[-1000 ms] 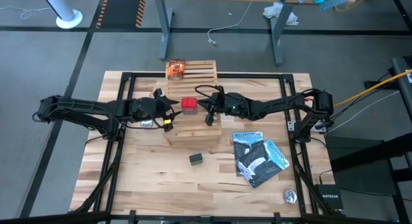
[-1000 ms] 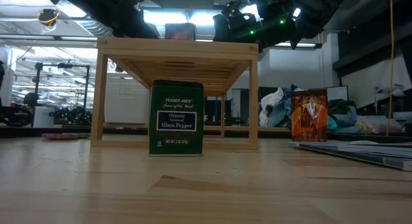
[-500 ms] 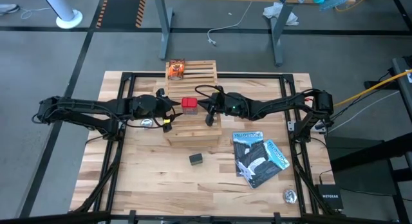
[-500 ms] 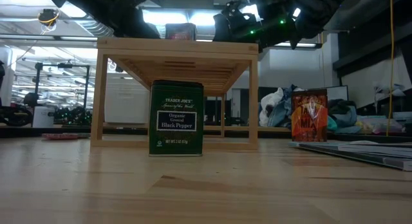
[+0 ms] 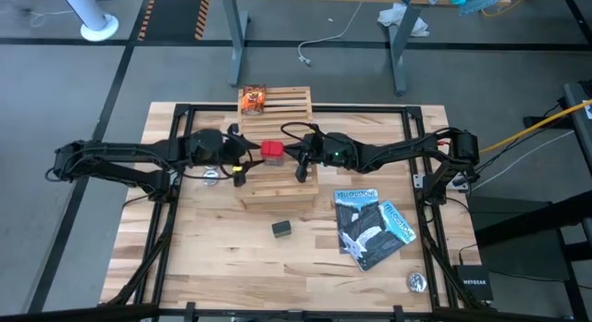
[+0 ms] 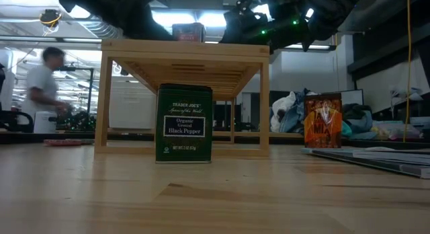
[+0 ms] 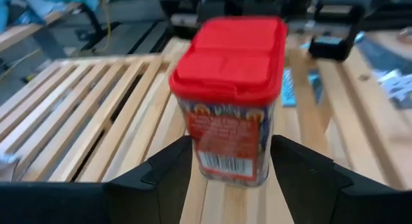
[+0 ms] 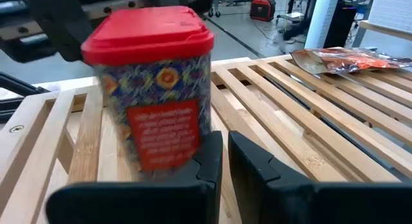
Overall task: Shelf spices
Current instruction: Remove the red seasoning can from the shelf
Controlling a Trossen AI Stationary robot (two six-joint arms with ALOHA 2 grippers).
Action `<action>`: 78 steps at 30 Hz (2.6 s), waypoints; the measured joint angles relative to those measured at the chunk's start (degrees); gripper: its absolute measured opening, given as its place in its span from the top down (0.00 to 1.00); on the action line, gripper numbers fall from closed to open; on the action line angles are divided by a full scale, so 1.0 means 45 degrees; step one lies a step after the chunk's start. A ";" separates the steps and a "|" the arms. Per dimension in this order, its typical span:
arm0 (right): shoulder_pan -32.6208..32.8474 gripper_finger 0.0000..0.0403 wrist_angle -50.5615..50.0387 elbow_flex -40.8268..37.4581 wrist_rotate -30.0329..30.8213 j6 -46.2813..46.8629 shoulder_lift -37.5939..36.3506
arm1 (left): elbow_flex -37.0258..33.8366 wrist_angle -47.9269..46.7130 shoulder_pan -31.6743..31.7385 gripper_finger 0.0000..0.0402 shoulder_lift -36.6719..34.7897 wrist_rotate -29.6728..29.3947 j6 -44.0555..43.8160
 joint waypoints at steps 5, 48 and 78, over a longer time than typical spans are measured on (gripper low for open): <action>0.0000 0.92 0.0012 0.0000 -0.0006 0.0000 0.0000 | 0.0000 0.0421 0.0355 0.49 0.0000 0.1006 0.0134; -0.0005 0.92 0.0191 0.0000 -0.0112 0.0151 0.0000 | 0.0005 0.3683 0.0234 0.47 0.2776 0.2395 -0.1221; 0.0005 0.92 -0.0555 0.0000 0.0978 -0.0290 -0.0014 | -0.0008 0.3842 0.0229 0.57 0.1452 0.1807 0.0308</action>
